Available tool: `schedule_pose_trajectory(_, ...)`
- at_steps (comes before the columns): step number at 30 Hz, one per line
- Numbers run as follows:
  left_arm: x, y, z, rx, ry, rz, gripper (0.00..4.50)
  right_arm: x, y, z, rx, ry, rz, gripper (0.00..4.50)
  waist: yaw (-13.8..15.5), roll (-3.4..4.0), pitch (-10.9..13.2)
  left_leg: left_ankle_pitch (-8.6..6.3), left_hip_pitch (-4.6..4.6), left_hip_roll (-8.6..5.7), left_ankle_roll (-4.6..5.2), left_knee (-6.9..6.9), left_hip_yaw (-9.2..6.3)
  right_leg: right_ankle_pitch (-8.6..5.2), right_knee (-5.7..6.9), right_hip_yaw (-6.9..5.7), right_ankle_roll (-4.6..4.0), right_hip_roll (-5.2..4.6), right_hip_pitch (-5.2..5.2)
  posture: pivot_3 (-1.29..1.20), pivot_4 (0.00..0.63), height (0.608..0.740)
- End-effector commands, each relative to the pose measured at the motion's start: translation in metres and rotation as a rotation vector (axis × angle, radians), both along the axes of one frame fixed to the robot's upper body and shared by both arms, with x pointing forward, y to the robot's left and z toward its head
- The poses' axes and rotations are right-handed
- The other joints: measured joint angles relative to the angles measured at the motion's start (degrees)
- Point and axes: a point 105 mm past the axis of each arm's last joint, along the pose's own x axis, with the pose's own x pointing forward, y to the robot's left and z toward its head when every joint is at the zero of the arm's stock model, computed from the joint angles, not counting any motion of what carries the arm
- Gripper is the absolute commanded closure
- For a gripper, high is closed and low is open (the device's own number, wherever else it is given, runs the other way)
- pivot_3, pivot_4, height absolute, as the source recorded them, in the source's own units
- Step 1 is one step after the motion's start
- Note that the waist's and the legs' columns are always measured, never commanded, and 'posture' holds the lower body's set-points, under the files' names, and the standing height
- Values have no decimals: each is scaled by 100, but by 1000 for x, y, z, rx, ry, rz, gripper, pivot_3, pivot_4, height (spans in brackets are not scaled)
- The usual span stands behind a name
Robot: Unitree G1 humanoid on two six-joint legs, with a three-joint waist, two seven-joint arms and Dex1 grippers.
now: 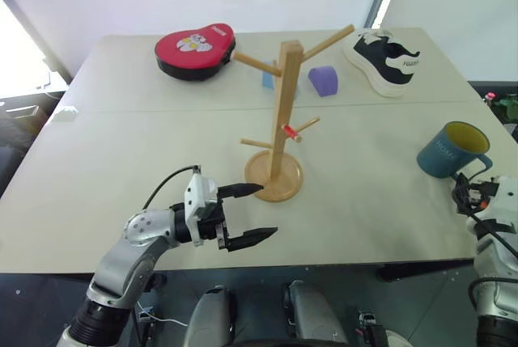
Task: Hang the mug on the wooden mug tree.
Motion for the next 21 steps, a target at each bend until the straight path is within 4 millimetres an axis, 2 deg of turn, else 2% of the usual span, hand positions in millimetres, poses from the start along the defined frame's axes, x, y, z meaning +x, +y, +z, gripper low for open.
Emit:
schedule_pose_trajectory(1,-4,-2,14,-24,-51,-18,0,5,-6,10,-22,-27,-19,1613,-2,0,0,0,-1,0,0,3,0,0,1,0,0,0,0,0,150,735)
schedule_pose_trajectory(9,-3,-5,21,-40,-59,-17,0,19,-21,0,37,-18,-83,1613,-6,0,0,0,0,0,0,12,0,0,6,1,0,2,3,0,150,735)
schedule_pose_trajectory(16,-3,-5,26,-46,-61,-21,0,26,-25,-4,77,-36,-91,1613,-7,0,0,0,-1,-1,0,12,0,1,7,3,1,3,4,0,150,735)
schedule_pose_trajectory(19,-4,-6,28,-44,-62,-27,0,28,-26,-5,88,-45,-83,2511,-10,0,0,0,0,-1,0,12,1,1,7,4,1,3,4,0,150,735)
schedule_pose_trajectory(21,-5,-6,29,-43,-60,-26,0,30,-24,-5,94,-48,-67,3496,-10,0,0,0,0,-1,0,13,0,1,7,4,2,4,5,0,150,735)
